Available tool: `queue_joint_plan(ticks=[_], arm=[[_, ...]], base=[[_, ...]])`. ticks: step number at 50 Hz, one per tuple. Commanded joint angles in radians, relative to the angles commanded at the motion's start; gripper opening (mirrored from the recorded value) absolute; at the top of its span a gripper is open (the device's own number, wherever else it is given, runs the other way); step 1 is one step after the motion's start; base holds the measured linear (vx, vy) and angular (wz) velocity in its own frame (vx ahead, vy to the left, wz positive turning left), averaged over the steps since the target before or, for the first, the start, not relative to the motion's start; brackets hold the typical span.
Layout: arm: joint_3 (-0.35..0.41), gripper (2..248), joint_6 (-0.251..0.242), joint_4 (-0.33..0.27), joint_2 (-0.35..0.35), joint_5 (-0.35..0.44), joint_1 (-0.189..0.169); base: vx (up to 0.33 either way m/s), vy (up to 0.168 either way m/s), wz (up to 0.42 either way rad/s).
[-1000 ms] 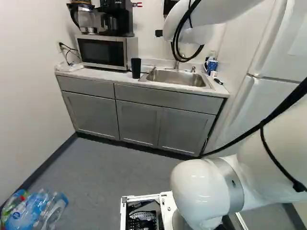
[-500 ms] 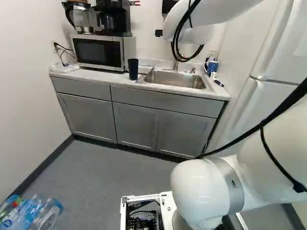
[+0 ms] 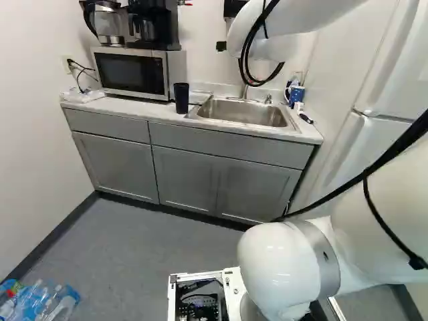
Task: Rinse the cup and place it in the tray
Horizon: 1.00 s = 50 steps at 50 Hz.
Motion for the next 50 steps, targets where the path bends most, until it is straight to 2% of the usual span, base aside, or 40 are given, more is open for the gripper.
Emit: queue_joint_plan(ticks=[16,50], arm=[[0.0,247,0.0,0.0,0.0,0.0,0.0],[0.0,247,0.0,0.0,0.0,0.0,0.0]], base=[[0.09,-0.042,0.011],[0.076,-0.019,0.104]])
